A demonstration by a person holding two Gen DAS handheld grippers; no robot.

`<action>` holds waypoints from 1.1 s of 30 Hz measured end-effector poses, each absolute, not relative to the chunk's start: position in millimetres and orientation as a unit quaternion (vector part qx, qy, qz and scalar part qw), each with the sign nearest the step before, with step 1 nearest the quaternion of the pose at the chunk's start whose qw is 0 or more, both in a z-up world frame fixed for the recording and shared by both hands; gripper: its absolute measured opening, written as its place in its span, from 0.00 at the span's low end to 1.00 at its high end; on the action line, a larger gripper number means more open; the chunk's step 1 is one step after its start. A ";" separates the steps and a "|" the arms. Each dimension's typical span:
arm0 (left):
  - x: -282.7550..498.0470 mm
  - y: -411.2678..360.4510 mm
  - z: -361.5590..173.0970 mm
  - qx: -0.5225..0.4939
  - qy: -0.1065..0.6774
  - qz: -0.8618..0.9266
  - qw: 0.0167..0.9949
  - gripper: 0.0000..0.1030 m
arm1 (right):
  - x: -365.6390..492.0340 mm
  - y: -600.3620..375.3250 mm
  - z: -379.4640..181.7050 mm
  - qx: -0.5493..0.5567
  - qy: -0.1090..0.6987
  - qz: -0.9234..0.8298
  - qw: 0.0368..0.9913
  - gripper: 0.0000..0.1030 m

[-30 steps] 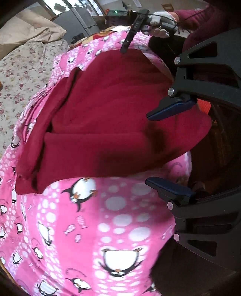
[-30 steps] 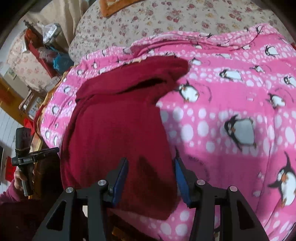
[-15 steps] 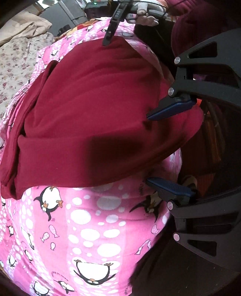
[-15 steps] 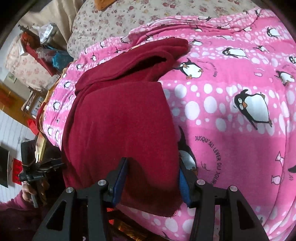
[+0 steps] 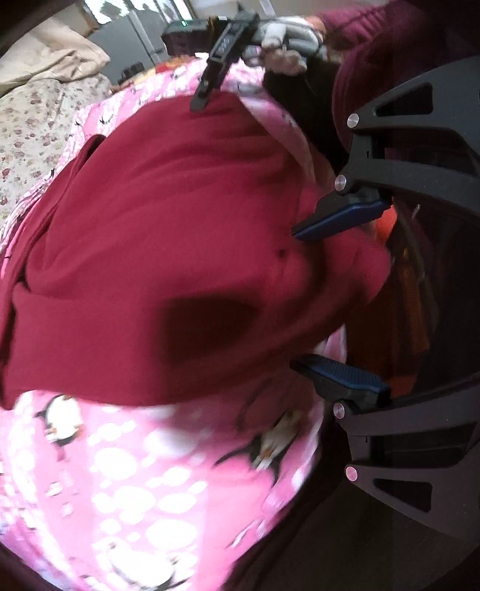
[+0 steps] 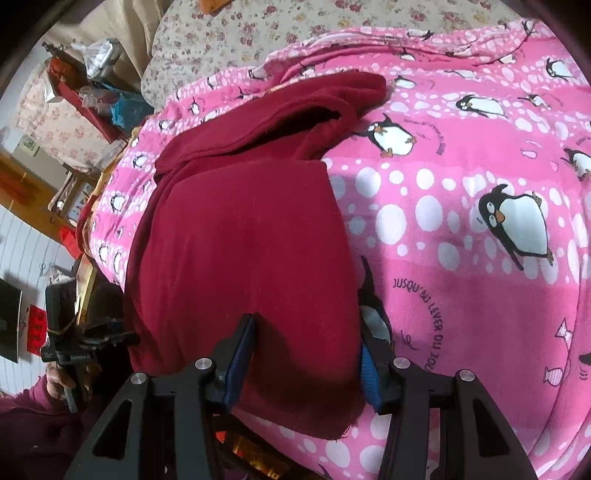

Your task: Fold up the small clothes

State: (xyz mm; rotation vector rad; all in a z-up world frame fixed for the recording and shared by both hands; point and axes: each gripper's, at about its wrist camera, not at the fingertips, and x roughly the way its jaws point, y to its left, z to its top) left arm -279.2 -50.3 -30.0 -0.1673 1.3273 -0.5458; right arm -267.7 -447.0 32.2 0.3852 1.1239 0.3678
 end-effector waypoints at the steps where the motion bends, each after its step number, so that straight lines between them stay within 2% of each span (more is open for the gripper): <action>1: -280.2 -51.5 -35.1 -0.089 0.613 -0.252 0.743 0.61 | -268.0 -447.9 31.7 0.185 0.524 0.173 0.813 0.48; 9: -278.7 -55.1 -48.7 -0.127 0.622 -0.262 0.727 0.61 | -272.6 -451.1 31.2 0.190 0.512 0.179 0.818 0.48; 10: -278.1 -58.9 -48.5 -0.132 0.623 -0.272 0.721 0.56 | -273.6 -452.2 31.0 0.190 0.512 0.179 0.819 0.48; 11: -279.0 -61.5 -47.9 -0.136 0.622 -0.282 0.717 0.33 | -273.6 -451.9 31.3 0.189 0.511 0.179 0.819 0.48; 12: -280.0 -63.4 -45.9 -0.139 0.621 -0.289 0.716 0.21 | -273.6 -451.9 31.2 0.187 0.511 0.178 0.819 0.46; 13: -280.6 -63.3 -42.2 -0.138 0.618 -0.292 0.717 0.13 | -273.7 -451.3 31.9 0.182 0.512 0.176 0.821 0.43; 15: -281.1 -59.5 -29.0 -0.138 0.605 -0.307 0.722 0.09 | -275.7 -449.2 35.5 0.177 0.511 0.180 0.822 0.18; 17: -283.2 -54.0 -9.8 -0.137 0.593 -0.322 0.725 0.08 | -278.8 -443.8 39.3 0.171 0.513 0.184 0.821 0.11; 23: -297.5 -16.2 37.6 -0.111 0.573 -0.315 0.748 0.06 | -307.7 -419.9 49.5 0.162 0.537 0.233 0.794 0.08; 29: -302.4 3.1 11.2 -0.116 0.603 -0.272 0.741 0.06 | -346.0 -371.2 26.1 0.155 0.589 0.302 0.733 0.07; 33: -304.1 3.8 12.9 -0.119 0.594 -0.275 0.746 0.06 | -344.1 -366.9 20.4 0.161 0.592 0.300 0.730 0.07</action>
